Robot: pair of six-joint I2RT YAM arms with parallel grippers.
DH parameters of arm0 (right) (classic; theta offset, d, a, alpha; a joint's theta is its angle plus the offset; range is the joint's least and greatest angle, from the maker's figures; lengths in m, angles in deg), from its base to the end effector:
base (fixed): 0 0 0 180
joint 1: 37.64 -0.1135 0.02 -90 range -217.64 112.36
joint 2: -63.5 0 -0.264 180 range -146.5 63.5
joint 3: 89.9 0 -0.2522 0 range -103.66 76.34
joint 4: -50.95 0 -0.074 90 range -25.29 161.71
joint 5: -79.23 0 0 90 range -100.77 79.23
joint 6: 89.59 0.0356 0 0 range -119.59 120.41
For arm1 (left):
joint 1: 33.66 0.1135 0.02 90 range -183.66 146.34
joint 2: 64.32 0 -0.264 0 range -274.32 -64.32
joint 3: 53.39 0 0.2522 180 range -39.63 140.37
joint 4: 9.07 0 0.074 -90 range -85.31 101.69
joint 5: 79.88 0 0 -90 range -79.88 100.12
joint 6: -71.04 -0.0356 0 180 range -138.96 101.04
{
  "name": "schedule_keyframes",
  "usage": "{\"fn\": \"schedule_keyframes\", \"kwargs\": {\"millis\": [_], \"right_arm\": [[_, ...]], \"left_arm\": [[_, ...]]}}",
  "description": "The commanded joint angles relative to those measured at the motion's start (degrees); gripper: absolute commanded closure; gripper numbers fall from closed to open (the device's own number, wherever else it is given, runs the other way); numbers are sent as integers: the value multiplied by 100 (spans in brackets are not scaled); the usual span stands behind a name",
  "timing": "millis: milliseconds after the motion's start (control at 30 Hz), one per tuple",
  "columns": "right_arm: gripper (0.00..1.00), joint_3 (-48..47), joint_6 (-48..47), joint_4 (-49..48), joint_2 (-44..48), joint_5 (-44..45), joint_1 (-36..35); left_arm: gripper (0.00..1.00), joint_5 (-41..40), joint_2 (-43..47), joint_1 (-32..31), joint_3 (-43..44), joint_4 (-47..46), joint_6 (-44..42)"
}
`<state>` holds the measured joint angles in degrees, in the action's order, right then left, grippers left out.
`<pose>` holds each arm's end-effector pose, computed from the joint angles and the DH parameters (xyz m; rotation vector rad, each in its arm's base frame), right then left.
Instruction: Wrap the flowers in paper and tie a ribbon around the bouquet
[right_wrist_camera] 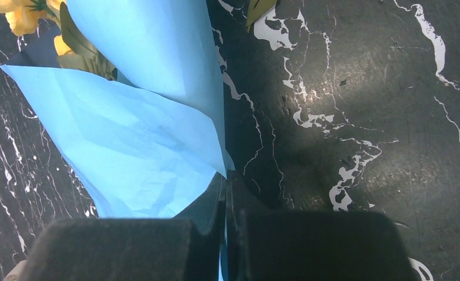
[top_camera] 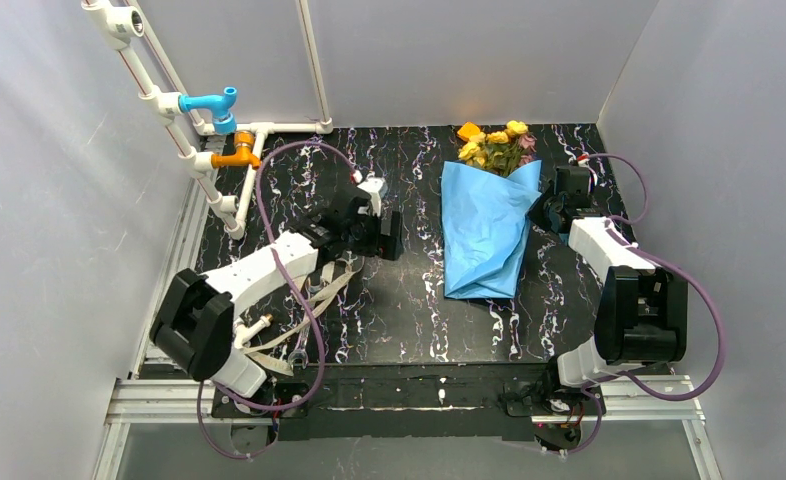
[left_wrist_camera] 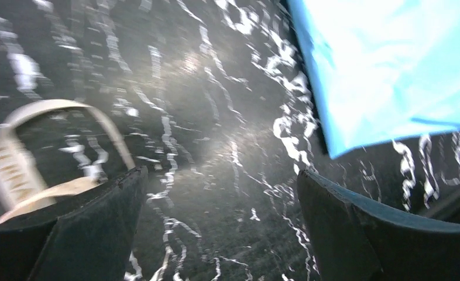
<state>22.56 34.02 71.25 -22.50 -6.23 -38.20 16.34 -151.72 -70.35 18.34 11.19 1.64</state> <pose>0.3262 0.0004 0.2285 0.6824 2.1494 0.2322 0.2699 -0.2059 0.2449 0.3811 2.2451 -0.6654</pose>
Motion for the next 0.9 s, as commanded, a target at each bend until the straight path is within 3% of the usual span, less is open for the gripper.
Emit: {"fn": "schedule_keyframes", "kwargs": {"millis": [0,100,167,333,533,633,700,800,867], "right_arm": [[99,-45,-113,-189,21,1,3],[99,5,-62,-230,-9,-179,3],[99,36,-39,-241,-10,-280,3],[99,85,-47,-184,97,-364,3],[99,159,-51,-68,197,-369,3],[99,260,-86,-55,354,-293,3],[99,297,-97,-36,440,-255,3],[99,255,-117,59,524,-279,3],[99,186,-134,155,575,-186,3]], "left_arm": [[3,-2050,430,96,722,1390,-29],[4,-3066,182,123,1010,1998,270],[4,-3299,-174,266,1207,2305,561],[5,-2794,-1102,530,1712,2485,919],[16,-2553,-2086,531,2311,2501,1133],[30,-2461,-2456,531,2526,2437,1120],[47,-2408,-2657,531,2655,2435,1115],[99,-2130,-2838,527,2767,2310,1105],[100,-1833,-2866,482,2785,2112,1098]]}}
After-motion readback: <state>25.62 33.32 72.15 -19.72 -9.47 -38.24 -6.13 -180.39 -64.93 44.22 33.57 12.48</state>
